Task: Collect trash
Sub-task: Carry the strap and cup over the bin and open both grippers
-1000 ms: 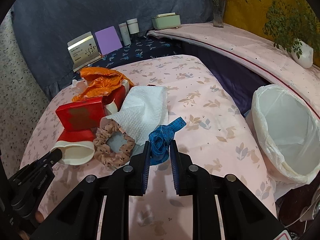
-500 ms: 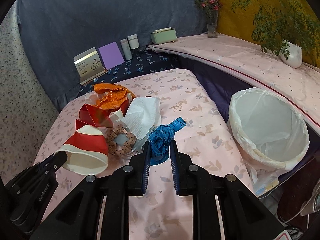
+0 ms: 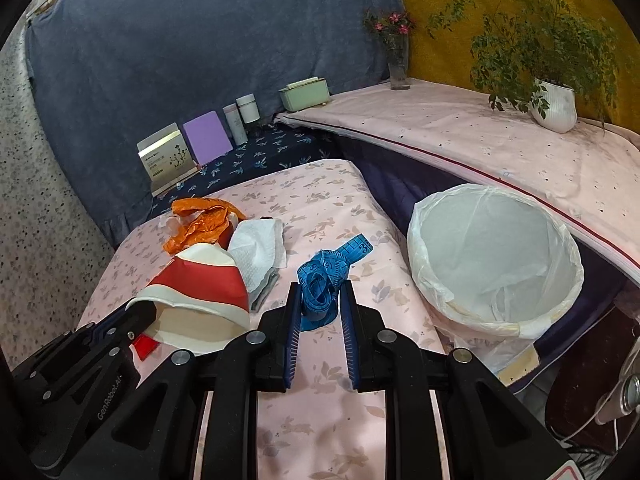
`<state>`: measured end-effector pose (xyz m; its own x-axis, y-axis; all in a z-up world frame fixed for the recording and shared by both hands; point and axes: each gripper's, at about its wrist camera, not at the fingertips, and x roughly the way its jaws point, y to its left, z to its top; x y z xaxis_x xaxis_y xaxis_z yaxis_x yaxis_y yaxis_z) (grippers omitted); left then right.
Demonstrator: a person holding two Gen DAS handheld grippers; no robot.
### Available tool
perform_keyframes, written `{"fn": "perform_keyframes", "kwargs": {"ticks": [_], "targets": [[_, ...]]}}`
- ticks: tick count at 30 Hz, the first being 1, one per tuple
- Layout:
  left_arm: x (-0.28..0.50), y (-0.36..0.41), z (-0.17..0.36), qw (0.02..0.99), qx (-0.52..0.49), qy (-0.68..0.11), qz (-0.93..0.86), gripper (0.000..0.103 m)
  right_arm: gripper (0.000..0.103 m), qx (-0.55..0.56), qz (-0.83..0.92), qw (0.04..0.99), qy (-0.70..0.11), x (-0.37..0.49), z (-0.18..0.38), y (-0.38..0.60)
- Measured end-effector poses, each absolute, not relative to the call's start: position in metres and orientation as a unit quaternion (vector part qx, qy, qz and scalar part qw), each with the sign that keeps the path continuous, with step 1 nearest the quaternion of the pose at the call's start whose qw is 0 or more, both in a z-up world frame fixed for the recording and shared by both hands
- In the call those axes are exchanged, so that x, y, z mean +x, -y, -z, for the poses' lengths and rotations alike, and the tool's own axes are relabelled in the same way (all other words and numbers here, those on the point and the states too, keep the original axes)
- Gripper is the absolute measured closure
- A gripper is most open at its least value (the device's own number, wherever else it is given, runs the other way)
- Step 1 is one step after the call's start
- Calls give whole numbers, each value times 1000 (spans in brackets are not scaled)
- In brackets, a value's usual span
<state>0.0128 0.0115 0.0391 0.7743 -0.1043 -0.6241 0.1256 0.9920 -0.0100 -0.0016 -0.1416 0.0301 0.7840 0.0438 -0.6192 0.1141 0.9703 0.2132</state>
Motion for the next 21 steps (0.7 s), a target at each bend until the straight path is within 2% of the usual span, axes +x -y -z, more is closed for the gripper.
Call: {"fn": "perform_keyframes", "kwargs": {"ticks": [21], "targets": [[56,89,-26,927,47,-344,142,95,85,161,100,926,-326,6,-12,239]]}}
